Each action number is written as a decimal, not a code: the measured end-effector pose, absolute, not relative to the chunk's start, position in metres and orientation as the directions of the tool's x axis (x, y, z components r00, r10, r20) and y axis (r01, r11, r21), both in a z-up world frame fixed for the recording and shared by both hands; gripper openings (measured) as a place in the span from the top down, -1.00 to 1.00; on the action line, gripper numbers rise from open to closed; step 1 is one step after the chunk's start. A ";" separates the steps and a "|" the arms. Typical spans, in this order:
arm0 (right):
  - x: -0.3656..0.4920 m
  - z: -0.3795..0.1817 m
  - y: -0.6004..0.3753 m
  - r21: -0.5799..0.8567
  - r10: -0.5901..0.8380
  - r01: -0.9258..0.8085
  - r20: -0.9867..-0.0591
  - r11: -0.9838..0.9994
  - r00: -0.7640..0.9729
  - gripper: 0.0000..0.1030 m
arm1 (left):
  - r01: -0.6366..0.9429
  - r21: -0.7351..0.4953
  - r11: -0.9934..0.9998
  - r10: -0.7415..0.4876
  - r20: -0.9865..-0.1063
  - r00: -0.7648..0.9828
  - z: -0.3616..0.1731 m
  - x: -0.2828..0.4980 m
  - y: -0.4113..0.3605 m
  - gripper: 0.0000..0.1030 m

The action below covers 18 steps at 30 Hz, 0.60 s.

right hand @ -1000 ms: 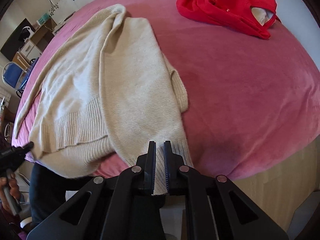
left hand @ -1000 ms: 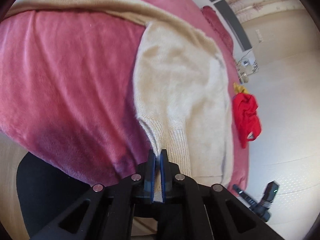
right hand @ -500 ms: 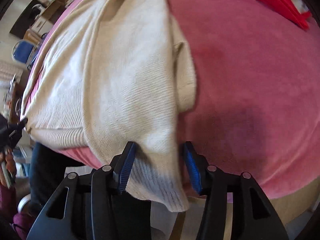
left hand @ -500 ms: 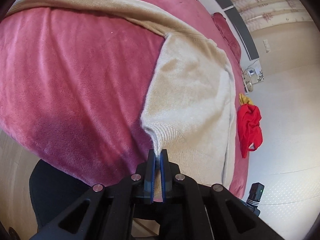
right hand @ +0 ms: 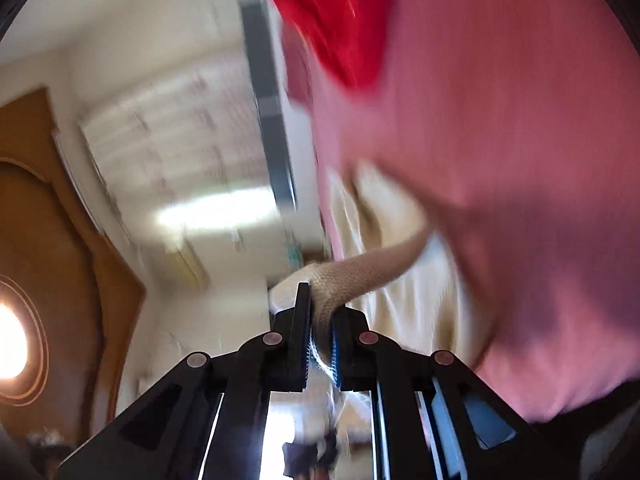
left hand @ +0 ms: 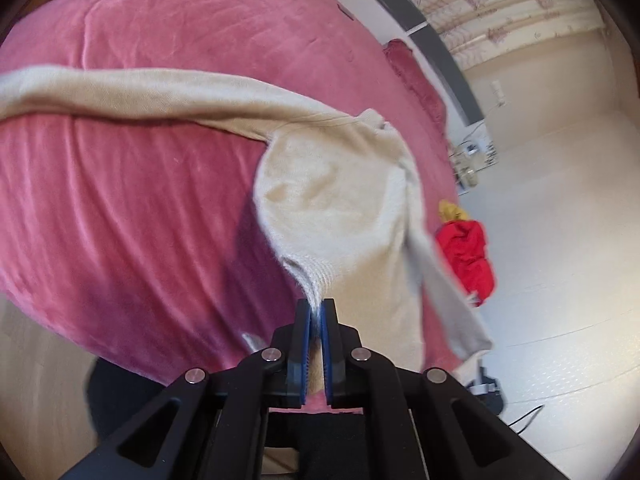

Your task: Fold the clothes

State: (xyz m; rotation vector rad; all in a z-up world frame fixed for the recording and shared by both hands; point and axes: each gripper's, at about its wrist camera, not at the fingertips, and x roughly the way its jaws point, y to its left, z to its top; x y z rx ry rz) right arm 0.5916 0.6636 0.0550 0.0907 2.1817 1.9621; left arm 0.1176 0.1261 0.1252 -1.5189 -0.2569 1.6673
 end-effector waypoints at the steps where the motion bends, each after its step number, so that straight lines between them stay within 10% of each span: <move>1: 0.610 0.059 0.677 0.981 0.258 -0.154 -0.181 0.121 -0.949 0.66 | -0.446 -0.624 -0.641 0.661 -0.745 0.091 0.120 0.114 0.129 0.92; 4: 0.635 0.071 0.701 0.933 0.306 -0.337 -0.360 0.127 -0.881 -0.30 | -0.411 -0.622 -0.666 0.628 -0.766 0.142 0.098 0.106 0.139 0.92; 11: 0.558 0.096 0.651 0.841 -0.174 -0.438 -0.506 -0.316 -0.845 -0.45 | -0.389 -0.625 -0.677 0.620 -0.769 0.157 0.084 0.106 0.141 0.92; 18: 0.478 0.022 0.657 0.897 -0.404 -0.375 -0.440 -0.235 -0.802 -0.45 | -0.351 -0.609 -0.711 0.607 -0.784 0.132 0.091 0.102 0.126 0.91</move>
